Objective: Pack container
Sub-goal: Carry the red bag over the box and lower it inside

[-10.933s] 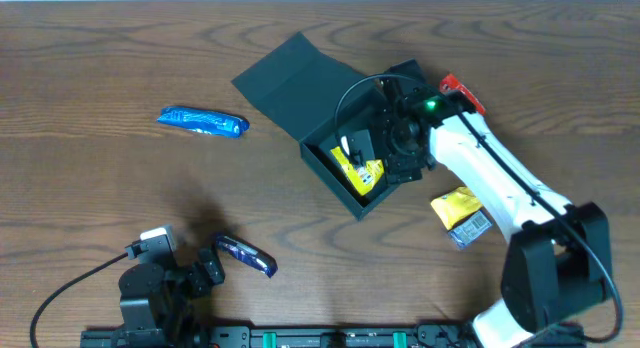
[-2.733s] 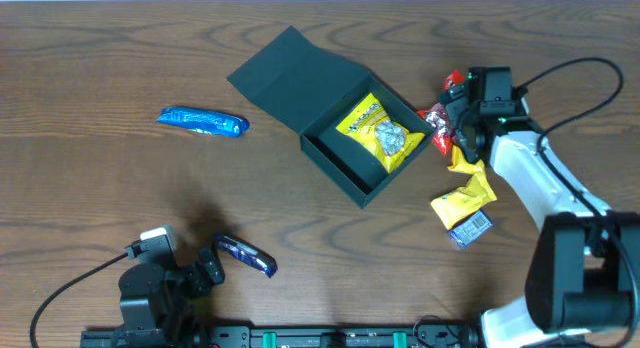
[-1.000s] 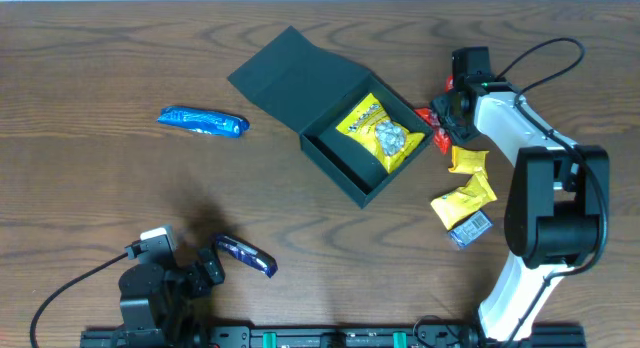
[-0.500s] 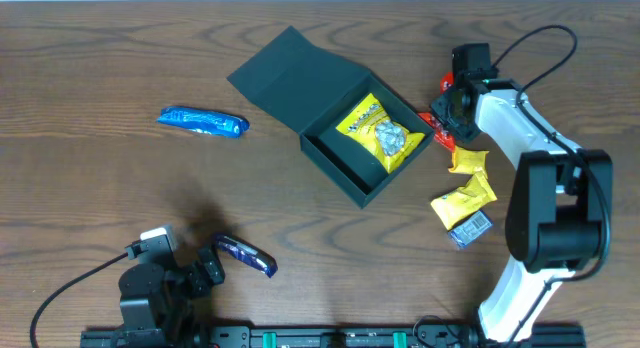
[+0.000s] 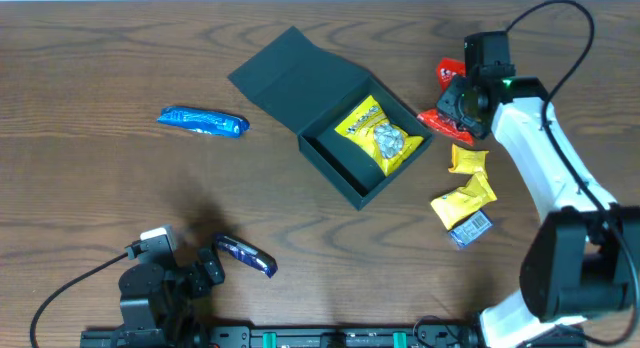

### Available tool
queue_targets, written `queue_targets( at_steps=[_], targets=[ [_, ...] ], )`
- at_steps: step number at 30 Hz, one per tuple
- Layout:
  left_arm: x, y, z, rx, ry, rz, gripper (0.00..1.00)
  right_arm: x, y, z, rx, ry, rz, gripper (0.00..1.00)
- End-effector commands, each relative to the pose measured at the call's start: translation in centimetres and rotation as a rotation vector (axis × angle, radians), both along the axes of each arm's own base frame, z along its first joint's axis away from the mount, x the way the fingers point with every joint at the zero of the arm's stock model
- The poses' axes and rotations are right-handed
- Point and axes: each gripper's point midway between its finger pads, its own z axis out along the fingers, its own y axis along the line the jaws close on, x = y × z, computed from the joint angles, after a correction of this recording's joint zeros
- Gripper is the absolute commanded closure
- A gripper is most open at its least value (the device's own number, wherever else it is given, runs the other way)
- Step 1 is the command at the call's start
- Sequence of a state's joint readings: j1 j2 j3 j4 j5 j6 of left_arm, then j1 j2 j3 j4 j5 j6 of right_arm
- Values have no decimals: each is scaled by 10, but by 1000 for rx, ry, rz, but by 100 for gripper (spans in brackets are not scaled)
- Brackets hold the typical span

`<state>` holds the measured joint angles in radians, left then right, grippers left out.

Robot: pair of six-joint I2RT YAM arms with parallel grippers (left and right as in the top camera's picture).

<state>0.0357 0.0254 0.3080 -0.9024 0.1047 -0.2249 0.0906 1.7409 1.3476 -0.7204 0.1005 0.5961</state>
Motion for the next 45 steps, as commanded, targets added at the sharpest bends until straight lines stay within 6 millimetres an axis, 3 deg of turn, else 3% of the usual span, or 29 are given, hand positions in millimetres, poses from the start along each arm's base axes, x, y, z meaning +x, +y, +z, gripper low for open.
queue_targets(
  at_steps=[1,8,12,16,24,28,41,45],
  targets=[
    [-11,1,-17,5,75,0,5,0,26,29,-32,-60,217,62],
    [-11,1,-17,5,75,0,5,-22,84,35,-147,-45,580,65],
    [-11,1,-17,5,75,0,5,-49,144,32,-206,-38,855,67],
    [-11,1,-17,5,75,0,5,-70,169,28,-243,-16,1001,66],
    [-11,1,-17,5,75,0,5,-77,169,25,-303,11,1054,65],
    [-11,1,-17,5,75,0,5,-78,169,21,-309,27,1071,58],
    [-11,1,-17,5,75,0,5,-66,187,-28,-256,89,1099,65],
    [-11,1,-17,5,75,0,5,-61,191,-42,-250,96,1102,60]
  ],
)
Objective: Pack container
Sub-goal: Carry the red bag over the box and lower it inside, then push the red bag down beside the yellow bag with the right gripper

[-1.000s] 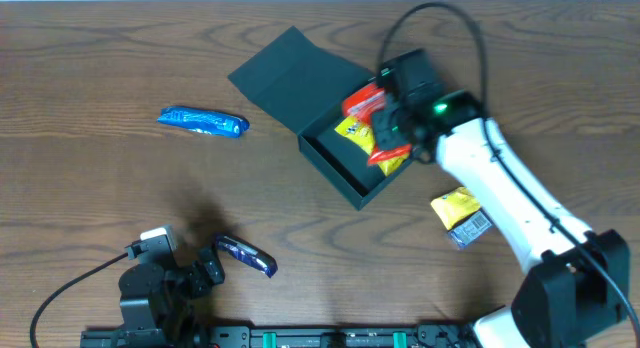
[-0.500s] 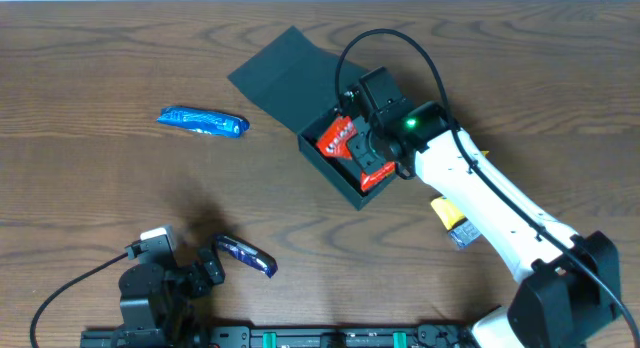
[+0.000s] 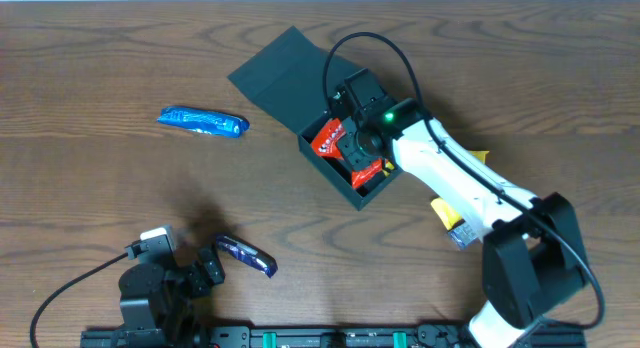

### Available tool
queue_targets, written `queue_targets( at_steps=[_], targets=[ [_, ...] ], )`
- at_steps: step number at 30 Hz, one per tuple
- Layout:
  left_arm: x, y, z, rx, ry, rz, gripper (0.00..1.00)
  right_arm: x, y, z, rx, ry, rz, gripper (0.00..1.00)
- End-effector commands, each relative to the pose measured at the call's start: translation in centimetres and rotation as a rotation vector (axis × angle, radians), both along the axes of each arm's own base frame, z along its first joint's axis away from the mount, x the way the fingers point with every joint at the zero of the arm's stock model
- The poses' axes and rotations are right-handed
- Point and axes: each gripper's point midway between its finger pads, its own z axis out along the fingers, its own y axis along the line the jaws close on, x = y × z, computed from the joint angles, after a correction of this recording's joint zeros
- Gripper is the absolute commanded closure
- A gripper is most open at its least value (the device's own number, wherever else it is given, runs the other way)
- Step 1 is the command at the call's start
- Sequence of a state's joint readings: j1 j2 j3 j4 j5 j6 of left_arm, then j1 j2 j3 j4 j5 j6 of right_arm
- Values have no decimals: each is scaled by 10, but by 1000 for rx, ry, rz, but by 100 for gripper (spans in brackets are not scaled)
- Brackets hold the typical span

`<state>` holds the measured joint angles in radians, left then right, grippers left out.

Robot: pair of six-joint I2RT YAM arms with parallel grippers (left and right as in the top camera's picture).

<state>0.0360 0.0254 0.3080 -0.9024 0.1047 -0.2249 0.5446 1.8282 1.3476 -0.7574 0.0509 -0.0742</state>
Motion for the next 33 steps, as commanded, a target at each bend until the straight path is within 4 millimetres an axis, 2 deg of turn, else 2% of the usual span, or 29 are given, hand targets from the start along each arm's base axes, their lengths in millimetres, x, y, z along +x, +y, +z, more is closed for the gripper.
queue_targets(
  at_steps=[1,3,8,11,14,16,19,21,23,26,33],
  targets=[
    [-11,1,-17,5,75,0,5,4,5,-6,8,14,14,58],
    [-11,1,-17,5,75,0,5,3,5,-9,4,21,14,56],
    [-11,1,-17,5,75,0,5,8,3,-8,-12,-1,6,40],
    [-11,1,-17,5,75,0,5,12,3,4,-7,-32,2,39],
    [-11,1,-17,5,75,0,5,10,2,25,9,-58,1,39],
    [-11,1,-17,5,75,0,5,8,1,39,22,-79,2,43],
    [-11,1,-17,5,75,0,4,0,-1,54,26,-93,7,72],
    [-11,1,-17,5,75,0,4,-5,-2,56,17,-85,12,85],
    [-11,1,-17,5,75,0,5,-9,-2,54,10,-73,18,88],
    [-11,1,-17,5,75,0,5,-10,-2,54,7,-67,20,99],
    [-11,1,-17,5,75,0,5,-6,1,34,-4,-36,20,99]
  ],
)
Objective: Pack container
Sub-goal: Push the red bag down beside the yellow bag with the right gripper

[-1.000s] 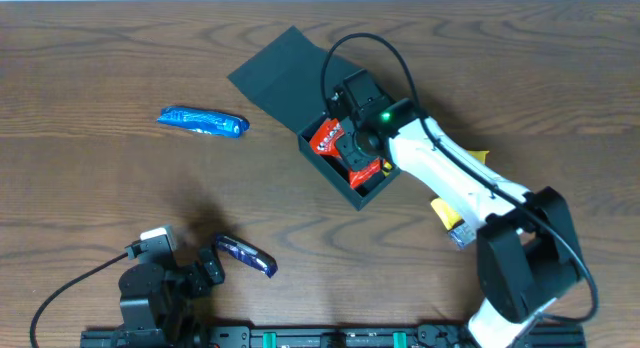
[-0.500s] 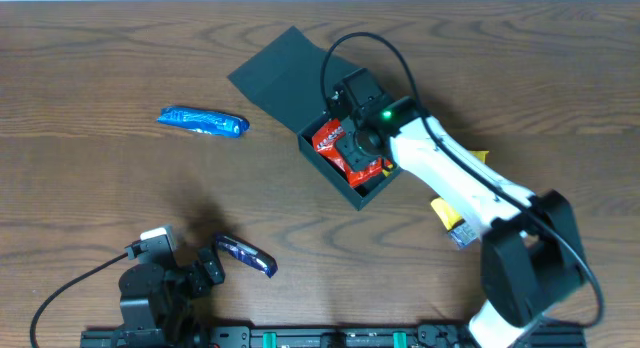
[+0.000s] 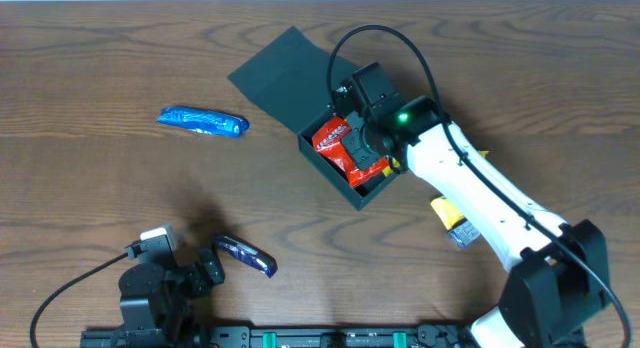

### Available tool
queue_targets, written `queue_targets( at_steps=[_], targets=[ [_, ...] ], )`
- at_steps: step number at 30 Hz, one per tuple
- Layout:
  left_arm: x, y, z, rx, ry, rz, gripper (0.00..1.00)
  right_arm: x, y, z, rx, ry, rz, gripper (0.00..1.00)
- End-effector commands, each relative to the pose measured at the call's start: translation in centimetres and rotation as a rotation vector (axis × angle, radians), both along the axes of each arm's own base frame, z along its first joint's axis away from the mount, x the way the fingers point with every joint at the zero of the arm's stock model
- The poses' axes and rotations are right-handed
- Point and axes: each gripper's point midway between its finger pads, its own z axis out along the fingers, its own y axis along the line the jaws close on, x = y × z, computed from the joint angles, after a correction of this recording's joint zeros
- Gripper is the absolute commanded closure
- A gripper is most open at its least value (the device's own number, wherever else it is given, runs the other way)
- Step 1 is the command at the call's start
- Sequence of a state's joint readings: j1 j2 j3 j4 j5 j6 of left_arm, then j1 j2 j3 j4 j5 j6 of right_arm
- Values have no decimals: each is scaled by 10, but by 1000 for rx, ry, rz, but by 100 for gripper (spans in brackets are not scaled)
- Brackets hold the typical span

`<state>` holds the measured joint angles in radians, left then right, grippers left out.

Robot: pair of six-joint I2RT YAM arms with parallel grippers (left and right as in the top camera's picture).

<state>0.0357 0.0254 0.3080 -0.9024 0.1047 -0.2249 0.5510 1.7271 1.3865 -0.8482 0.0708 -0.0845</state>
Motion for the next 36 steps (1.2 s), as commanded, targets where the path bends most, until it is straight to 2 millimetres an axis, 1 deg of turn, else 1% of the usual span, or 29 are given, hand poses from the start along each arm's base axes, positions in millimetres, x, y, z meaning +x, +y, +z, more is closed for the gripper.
queue_targets(
  at_steps=[1,6,12,14,20,22,24,28,33,36],
  targets=[
    [-11,1,-17,5,75,0,5,3,8,-13,-6,20,13,99],
    [-11,1,-17,5,75,0,4,1,15,-25,10,53,27,99],
    [-11,1,-17,5,75,0,5,-10,29,-44,32,124,64,98],
    [-11,1,-17,5,75,0,5,-11,32,-51,24,134,70,99],
    [-11,1,-17,5,75,0,5,-11,42,-82,2,169,88,99],
    [-11,1,-17,5,75,0,5,-9,46,-88,3,166,94,99],
    [-11,1,-17,5,75,0,5,-9,49,-90,7,164,100,99],
    [-11,1,-17,5,75,0,5,-9,57,-81,40,143,79,99],
    [-11,1,-17,5,75,0,5,11,69,-73,92,58,60,99],
    [-11,1,-17,5,75,0,5,24,60,-74,35,-3,27,99]
  ],
)
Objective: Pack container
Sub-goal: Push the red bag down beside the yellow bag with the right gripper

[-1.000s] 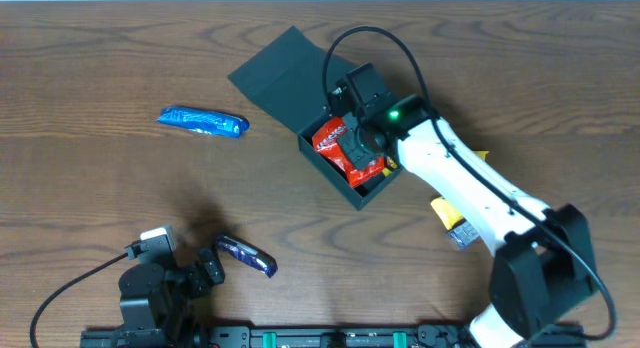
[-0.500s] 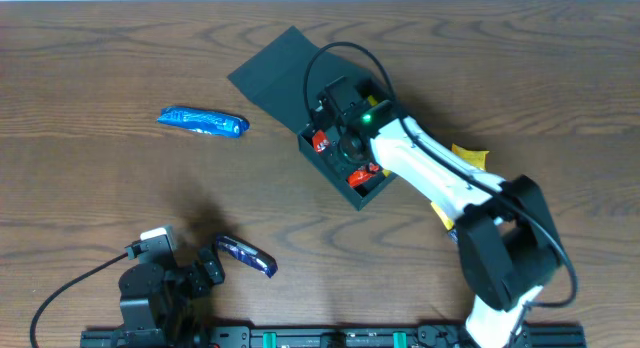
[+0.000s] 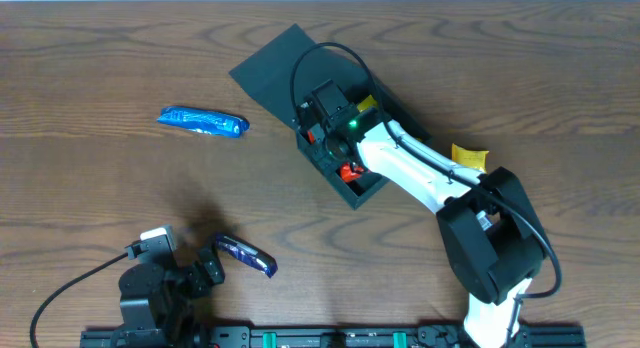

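The dark open box (image 3: pixel 362 193) stands mid-table with its lid (image 3: pixel 270 68) laid back to the upper left. My right gripper (image 3: pixel 322 126) reaches down into the box's left corner, and its fingers are hidden by the wrist. A bit of the red packet (image 3: pixel 349 172) shows in the box below the arm, and a yellow packet (image 3: pixel 366 104) shows behind it. A bright blue packet (image 3: pixel 203 121) lies to the left of the box. A dark blue packet (image 3: pixel 246 255) lies beside my left gripper (image 3: pixel 210 268), which rests at the front edge.
One yellow packet (image 3: pixel 467 155) lies on the table right of the box. My right arm (image 3: pixel 430 178) stretches across that side and covers whatever lies beneath it. The wooden table (image 3: pixel 100 188) runs to the left.
My right gripper has shifted from the middle of the box to its left corner. The red packet, then plainly visible under the gripper, now mostly lies hidden under the arm. The left arm has not moved.
My right gripper was at the red packets right of the box, which held only a yellow packet. Then it was over the box with red packets. Then the red packets lay inside under it. Now it sits deeper in the left corner.
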### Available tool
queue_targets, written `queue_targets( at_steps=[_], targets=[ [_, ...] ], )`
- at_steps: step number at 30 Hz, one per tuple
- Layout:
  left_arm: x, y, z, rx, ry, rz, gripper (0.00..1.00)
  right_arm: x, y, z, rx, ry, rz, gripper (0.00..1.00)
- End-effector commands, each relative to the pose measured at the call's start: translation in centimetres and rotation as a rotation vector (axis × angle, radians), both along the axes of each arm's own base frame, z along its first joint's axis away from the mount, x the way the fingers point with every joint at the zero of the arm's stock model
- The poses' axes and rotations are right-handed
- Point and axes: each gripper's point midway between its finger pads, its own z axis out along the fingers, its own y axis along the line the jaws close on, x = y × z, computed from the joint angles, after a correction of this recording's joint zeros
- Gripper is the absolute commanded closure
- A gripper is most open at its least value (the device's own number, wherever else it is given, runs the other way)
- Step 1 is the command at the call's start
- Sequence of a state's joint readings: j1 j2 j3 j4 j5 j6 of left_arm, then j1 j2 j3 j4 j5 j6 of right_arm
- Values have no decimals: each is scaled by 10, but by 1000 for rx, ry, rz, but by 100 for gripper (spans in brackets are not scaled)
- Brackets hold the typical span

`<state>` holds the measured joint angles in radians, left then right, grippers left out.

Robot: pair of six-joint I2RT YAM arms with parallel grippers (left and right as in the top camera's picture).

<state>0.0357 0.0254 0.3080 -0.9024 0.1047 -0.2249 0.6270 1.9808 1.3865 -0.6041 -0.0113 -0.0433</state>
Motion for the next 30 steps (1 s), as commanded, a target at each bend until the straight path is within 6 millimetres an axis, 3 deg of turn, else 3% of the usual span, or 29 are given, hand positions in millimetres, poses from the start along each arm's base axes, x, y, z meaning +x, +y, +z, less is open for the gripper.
queue_targets(
  at_steps=[1,7,11,14,19,21,24,30],
  targets=[
    [-11,1,-17,5,75,0,4,13,-9,8,-55,-75,-51,99],
    [-11,1,-17,5,75,0,5,19,-11,11,-60,-103,-70,99],
    [-11,1,-17,5,75,0,5,-2,11,12,53,-5,-2,99],
    [-11,1,-17,5,75,0,4,-12,22,25,112,19,30,99],
    [-11,1,-17,5,75,0,5,-16,23,61,141,-42,39,99],
    [-11,1,-17,5,75,0,4,-11,13,79,116,-103,13,99],
    [-11,1,-17,5,75,0,4,-5,-6,90,42,-162,-34,99],
    [-11,1,-17,5,75,0,5,-2,-41,84,-87,-167,-114,99]
  ],
)
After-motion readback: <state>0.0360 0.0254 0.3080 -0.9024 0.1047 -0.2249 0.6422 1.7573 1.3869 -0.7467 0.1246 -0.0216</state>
